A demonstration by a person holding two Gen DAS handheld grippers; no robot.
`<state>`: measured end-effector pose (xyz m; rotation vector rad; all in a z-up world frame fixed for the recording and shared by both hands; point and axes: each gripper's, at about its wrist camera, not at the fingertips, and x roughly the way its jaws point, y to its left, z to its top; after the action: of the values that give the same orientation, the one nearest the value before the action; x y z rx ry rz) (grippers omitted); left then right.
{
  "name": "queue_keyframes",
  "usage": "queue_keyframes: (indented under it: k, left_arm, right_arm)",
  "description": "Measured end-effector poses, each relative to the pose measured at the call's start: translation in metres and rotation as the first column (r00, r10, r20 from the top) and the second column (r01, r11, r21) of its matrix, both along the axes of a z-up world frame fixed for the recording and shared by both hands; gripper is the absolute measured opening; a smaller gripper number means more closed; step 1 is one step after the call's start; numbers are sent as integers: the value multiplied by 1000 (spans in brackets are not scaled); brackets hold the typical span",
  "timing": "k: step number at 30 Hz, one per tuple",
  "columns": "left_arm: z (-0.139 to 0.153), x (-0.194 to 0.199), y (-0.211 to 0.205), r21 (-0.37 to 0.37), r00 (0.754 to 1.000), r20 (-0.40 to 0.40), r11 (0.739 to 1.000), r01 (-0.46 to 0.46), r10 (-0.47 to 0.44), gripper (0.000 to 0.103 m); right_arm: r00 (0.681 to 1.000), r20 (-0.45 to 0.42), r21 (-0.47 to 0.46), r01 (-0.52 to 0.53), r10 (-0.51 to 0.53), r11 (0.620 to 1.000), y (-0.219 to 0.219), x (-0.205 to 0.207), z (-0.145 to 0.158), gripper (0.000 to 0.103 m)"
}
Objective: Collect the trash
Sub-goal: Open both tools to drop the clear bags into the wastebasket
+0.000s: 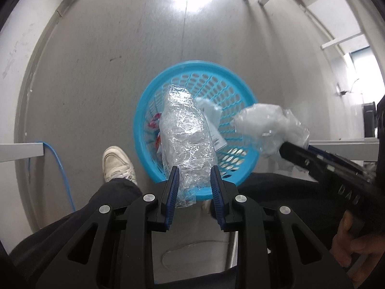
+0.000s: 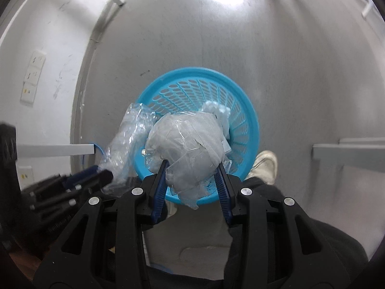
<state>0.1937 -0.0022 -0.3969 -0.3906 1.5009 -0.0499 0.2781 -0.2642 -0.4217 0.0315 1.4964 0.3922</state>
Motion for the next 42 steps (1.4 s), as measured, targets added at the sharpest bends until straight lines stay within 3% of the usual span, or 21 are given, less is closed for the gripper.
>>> queue_keyframes:
  k: [13, 19, 20, 23, 28, 34, 42]
  left_arm:
    - [-26, 30, -11, 11, 999, -39, 999, 32, -32, 26]
    - [-33, 33, -10, -27, 999, -38, 999, 28, -29, 28]
    - [-34, 33, -9, -38, 999, -41, 999, 23, -25, 31]
    - [-35, 34, -4, -36, 999, -43, 999, -16, 14, 54]
    - [-33, 34, 3, -29, 997, -30, 997, -76, 75, 56]
    - [-23, 31, 0, -6, 997, 3, 997, -78, 78, 56]
    - [0, 8, 3, 90, 995, 50, 992, -88, 84, 56]
  right_arm:
    - [995, -74, -64, 59, -64, 996, 9, 35, -45, 36]
    - [995, -65, -65, 77, -82, 995, 10, 38, -46, 37]
    - [994, -70, -64, 79, -84, 995, 10, 39, -48, 38]
    - [992, -75, -53, 101, -104, 994, 5, 42, -47, 42]
    - [990, -84, -37, 112, -114, 993, 4, 43, -48, 49]
    - [993, -67, -47, 93, -96, 995, 8, 38, -43, 52]
    - [999, 4, -70, 44, -44, 997, 8, 12, -16, 52]
